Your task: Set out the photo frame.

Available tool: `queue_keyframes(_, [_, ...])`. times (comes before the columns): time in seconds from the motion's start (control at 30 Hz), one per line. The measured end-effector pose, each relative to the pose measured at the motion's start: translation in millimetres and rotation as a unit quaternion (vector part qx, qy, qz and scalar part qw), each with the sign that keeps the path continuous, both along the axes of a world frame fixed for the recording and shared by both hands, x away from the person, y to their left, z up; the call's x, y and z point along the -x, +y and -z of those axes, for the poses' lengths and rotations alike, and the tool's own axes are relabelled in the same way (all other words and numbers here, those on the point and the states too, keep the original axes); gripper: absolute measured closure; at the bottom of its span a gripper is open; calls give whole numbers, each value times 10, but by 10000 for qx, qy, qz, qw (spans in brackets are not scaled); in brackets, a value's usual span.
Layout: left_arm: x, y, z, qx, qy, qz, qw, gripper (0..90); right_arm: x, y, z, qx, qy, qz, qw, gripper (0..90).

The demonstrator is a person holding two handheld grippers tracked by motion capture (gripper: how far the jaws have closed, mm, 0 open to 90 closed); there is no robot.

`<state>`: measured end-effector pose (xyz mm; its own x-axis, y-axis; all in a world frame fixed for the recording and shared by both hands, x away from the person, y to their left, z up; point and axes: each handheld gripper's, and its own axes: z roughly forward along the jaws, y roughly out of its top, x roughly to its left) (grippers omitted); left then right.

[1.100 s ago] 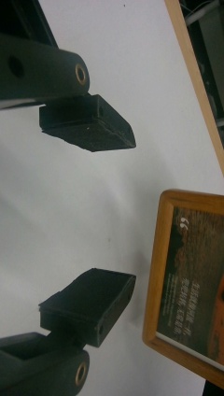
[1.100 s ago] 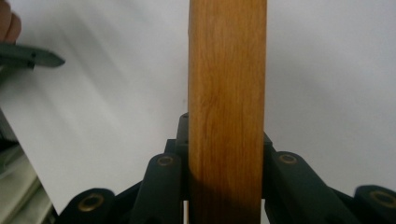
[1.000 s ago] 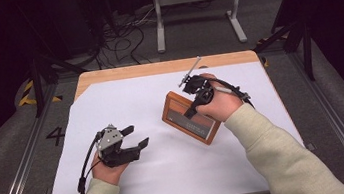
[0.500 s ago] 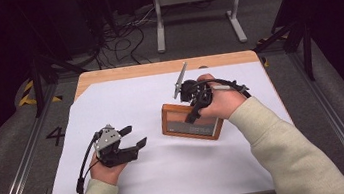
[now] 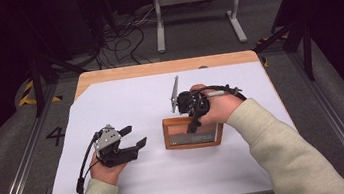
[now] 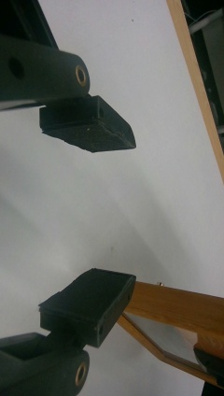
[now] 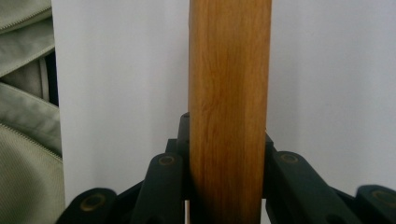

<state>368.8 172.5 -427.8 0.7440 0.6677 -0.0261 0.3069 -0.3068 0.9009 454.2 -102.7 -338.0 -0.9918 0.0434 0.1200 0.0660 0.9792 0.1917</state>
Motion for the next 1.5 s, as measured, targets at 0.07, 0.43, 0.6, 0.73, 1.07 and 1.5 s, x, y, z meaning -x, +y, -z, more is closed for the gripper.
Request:
queue_keyframes(0.07, [-1,0,1,-3,2,1,10000,305,-1,8,20,16,6,-36,10000,739])
queue_keyframes(0.43, [0,-1,2,-4,1,4,10000,304,-8,48,168,46,27,-265,9996,738])
queue_keyframes(0.6, [1,-2,1,-1,3,4,10000,304,-9,56,176,44,43,-286,9996,738])
queue_keyframes(0.73, [2,-6,4,12,16,15,10000,303,-34,32,187,-72,100,-139,9998,732])
queue_keyframes(1.07, [2,-5,3,7,22,15,10000,301,-130,-41,219,-284,-94,416,9987,616])
queue_keyframes(1.5, [-5,-8,6,1,29,20,10000,300,-104,-169,204,-681,-308,863,9935,419])
